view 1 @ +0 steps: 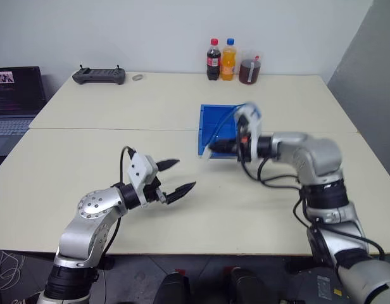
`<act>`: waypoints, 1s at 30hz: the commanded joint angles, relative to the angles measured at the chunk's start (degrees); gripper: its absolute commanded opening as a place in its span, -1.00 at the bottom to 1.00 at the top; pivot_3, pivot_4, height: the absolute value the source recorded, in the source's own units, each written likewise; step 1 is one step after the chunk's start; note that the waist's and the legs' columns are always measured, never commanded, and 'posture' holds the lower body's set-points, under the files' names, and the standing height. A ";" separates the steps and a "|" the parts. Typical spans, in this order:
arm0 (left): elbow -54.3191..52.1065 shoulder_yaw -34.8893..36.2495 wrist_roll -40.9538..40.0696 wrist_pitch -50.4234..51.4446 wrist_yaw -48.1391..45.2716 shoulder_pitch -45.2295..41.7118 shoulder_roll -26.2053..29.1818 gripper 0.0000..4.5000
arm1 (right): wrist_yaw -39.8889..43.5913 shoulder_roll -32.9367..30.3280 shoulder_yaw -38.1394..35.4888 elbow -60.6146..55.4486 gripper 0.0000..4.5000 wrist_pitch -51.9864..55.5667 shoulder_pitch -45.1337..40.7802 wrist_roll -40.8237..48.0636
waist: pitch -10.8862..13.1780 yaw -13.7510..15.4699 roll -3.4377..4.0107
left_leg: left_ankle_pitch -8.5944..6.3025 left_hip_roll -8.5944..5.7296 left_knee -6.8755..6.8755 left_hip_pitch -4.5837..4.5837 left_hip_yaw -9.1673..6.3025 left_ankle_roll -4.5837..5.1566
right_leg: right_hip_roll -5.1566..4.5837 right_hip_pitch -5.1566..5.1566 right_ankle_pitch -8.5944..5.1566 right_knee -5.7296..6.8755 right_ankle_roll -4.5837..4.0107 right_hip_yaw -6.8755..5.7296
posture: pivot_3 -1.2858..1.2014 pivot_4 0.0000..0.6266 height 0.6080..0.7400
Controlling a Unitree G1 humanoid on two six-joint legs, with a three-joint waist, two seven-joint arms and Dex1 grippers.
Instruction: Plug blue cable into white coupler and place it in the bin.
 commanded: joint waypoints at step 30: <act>-8.77 -1.19 2.66 8.40 22.85 4.91 -9.33 1.00 | -13.18 -7.00 -4.83 3.82 0.98 -35.38 7.17 -8.16 | 0.04 0.24 0.03 | -0.02 -0.03 -0.12 -0.22 0.13 -0.01 | -0.04 -0.01 0.02 -0.46 0.02 0.12 | 0.03 -0.52 1.00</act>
